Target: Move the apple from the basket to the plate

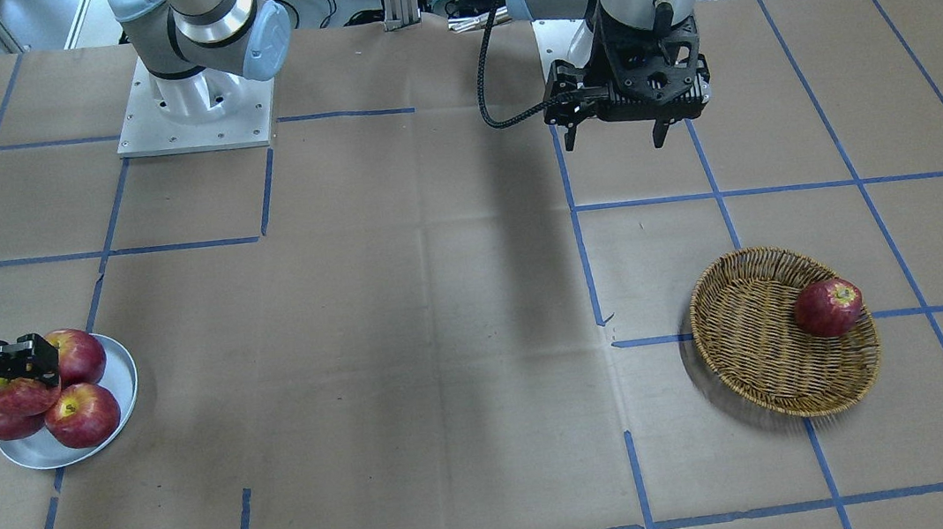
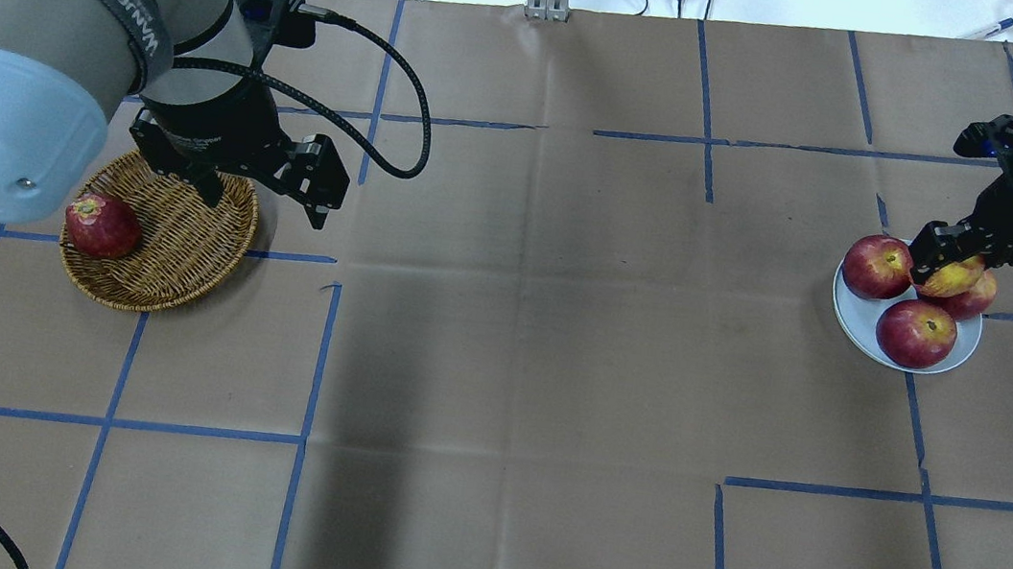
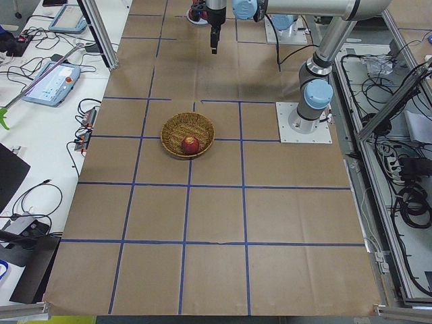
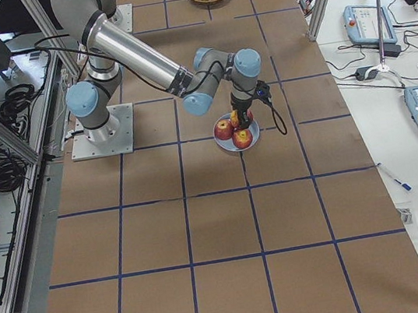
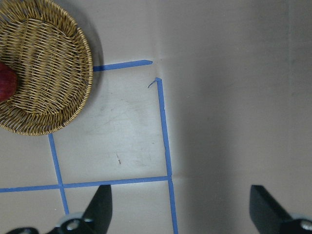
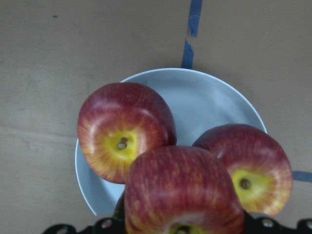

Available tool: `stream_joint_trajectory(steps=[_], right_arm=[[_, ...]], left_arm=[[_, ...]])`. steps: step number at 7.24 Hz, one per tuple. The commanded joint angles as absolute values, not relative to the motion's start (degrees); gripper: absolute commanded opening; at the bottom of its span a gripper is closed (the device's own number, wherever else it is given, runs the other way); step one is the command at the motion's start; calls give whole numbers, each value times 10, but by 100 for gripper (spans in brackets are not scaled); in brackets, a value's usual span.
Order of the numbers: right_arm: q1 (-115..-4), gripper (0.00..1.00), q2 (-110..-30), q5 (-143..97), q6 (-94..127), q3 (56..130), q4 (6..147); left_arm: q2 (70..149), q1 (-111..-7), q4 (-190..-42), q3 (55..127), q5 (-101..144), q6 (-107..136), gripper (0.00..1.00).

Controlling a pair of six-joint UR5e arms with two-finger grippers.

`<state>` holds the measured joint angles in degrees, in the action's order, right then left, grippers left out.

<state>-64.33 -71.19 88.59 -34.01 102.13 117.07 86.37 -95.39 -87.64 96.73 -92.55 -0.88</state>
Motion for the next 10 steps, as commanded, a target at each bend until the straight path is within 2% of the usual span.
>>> stream_joint_trajectory(steps=[1,9,10], right_arm=[[-643,51,-712,886,-340,1021,1171],[-643,51,-712,886,-340,1021,1171],[-656,100,-768,891,-338,1016,1140]], left_arm=[[863,-954,-877,968,-923,-9,99],[856,-951,-887,964,-880,-15,99],[855,-946,-888,965,-859,-11,99]])
